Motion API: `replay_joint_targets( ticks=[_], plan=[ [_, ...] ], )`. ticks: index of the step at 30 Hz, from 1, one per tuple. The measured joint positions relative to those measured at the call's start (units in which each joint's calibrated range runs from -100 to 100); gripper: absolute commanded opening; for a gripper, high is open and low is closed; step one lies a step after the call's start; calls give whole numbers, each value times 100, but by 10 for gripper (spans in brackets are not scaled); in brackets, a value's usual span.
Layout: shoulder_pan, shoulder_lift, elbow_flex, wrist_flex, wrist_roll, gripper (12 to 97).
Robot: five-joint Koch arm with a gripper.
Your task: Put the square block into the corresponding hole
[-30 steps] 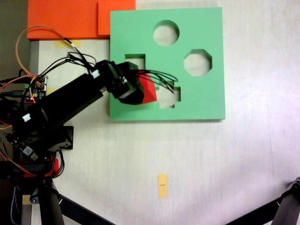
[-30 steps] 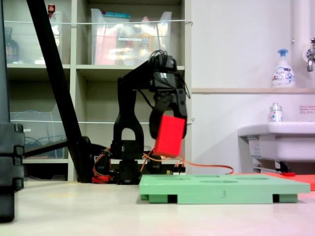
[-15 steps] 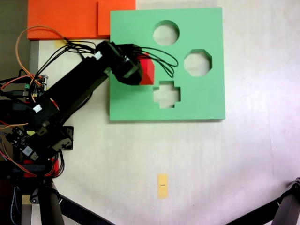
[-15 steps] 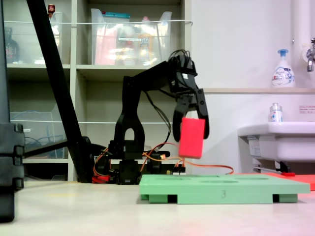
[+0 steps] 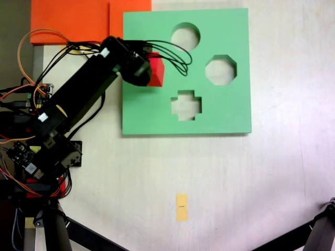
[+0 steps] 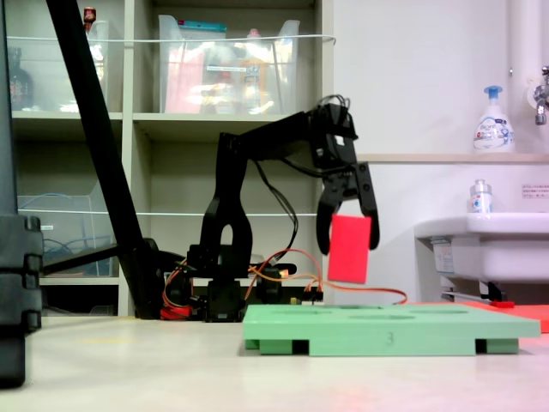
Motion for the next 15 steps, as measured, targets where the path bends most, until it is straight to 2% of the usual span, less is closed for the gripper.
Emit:
replay_joint_targets(
  ticks=[15],
  plan=[
    [93,369,10,78,-391,331]
  ],
)
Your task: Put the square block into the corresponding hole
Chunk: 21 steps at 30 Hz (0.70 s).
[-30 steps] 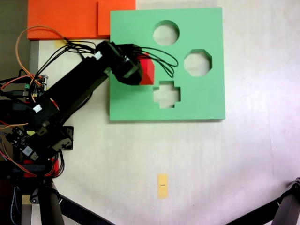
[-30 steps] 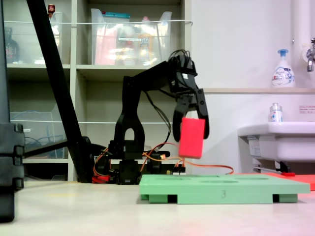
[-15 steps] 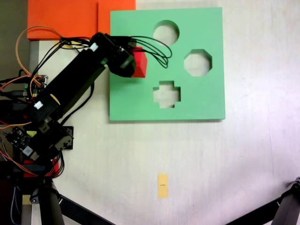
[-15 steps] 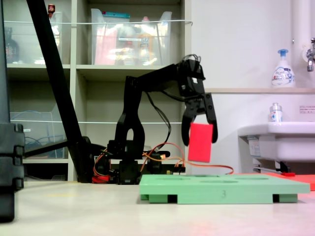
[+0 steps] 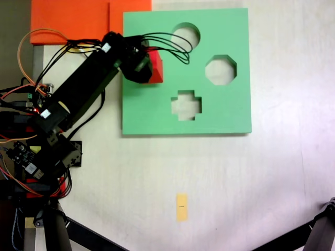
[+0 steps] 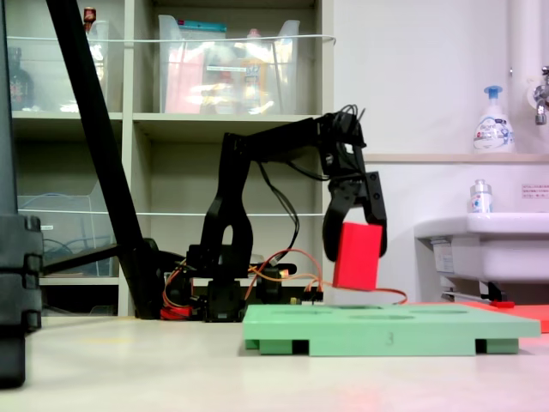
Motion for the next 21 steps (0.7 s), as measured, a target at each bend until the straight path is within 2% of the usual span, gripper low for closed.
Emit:
replay_joint_targets(
  ticks=[21],
  plan=[
    [112,725,0,558,34,354]
  ],
)
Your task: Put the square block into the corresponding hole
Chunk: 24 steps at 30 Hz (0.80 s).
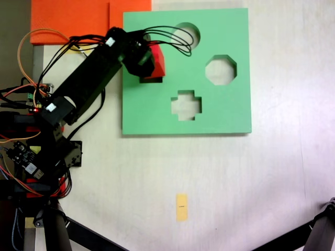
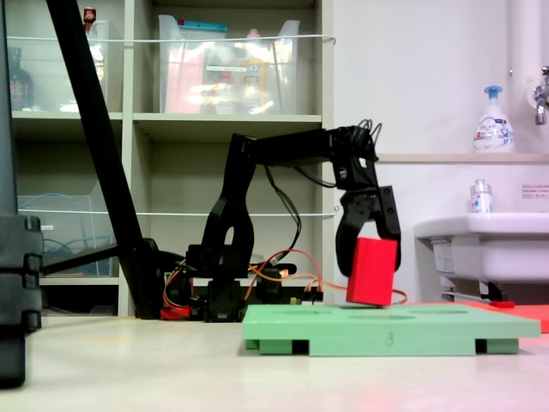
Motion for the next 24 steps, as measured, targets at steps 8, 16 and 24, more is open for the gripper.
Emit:
replay_joint_targets(
  ticks=[8,16,24],
  plan=[
    [10,246,147,49,269,352],
    [73,137,69,78,386,352],
    [93,-369,-392,147,435,351]
  ],
)
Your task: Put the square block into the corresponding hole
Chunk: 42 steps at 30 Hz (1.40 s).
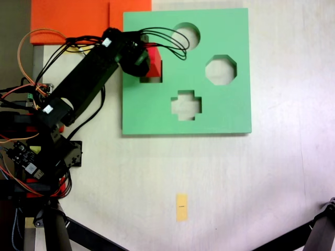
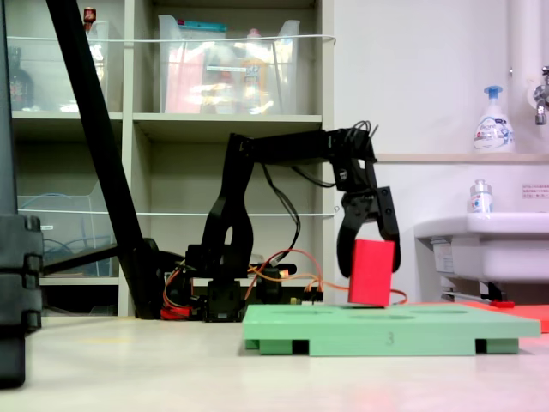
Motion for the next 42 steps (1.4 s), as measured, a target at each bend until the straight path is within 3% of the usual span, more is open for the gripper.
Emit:
replay_joint_targets(
  ticks=[42],
  plan=[
    [-171,260,-245,117,-254,355]
  ],
)
